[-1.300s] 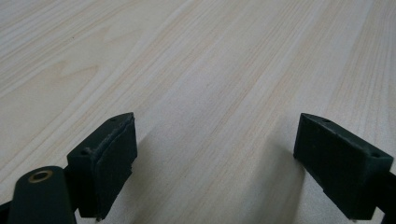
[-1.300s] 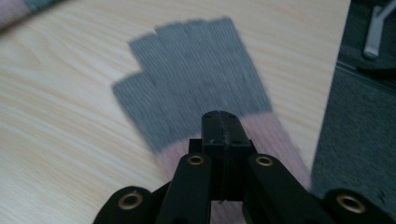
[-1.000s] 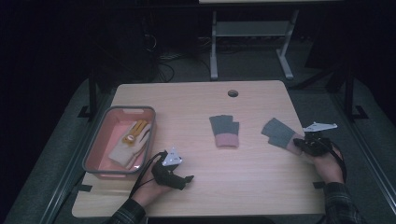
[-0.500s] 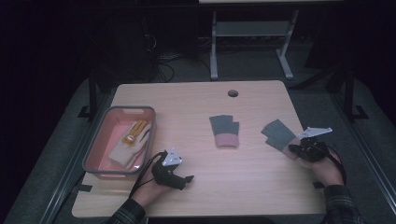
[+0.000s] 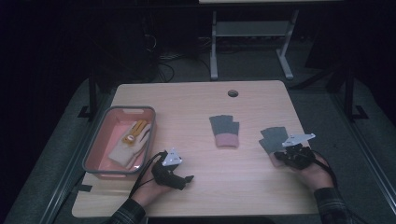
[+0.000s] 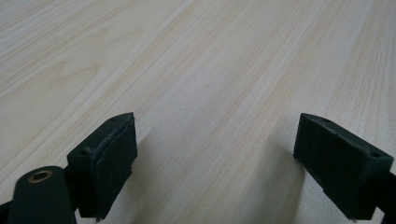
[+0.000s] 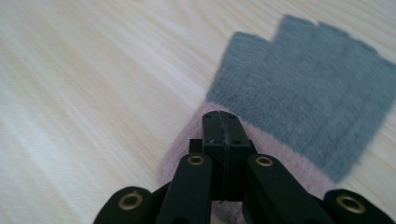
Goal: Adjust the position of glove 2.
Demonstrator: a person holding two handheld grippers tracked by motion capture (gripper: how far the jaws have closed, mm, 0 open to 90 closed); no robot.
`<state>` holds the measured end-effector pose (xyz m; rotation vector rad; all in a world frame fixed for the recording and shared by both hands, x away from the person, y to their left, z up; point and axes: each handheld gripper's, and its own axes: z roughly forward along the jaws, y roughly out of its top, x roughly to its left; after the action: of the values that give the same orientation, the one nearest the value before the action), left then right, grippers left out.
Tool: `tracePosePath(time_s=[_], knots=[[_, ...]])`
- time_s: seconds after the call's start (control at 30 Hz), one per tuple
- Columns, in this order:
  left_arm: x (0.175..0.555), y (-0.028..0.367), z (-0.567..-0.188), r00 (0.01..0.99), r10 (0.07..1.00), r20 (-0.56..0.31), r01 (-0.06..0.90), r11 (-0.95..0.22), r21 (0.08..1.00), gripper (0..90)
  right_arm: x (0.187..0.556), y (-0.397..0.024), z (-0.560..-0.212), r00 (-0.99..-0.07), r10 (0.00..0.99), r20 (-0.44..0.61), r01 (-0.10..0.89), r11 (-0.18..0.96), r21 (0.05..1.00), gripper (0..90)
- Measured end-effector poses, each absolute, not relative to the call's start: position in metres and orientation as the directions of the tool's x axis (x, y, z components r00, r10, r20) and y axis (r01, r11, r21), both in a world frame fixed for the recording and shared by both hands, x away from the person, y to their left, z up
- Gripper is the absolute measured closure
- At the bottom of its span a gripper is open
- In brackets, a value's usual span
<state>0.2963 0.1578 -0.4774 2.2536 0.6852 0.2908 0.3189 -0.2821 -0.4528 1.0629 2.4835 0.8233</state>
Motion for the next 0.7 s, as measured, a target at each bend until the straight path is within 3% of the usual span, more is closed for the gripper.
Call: tracePosePath(time_s=[0.7], knots=[[0.296,0.158,-0.477,0.831,0.556,-0.001,0.387,-0.576,0.72,12.7,0.293,-0.209,-0.45,-0.817,0.575,-0.042,0.435,0.663,0.609,90.0]])
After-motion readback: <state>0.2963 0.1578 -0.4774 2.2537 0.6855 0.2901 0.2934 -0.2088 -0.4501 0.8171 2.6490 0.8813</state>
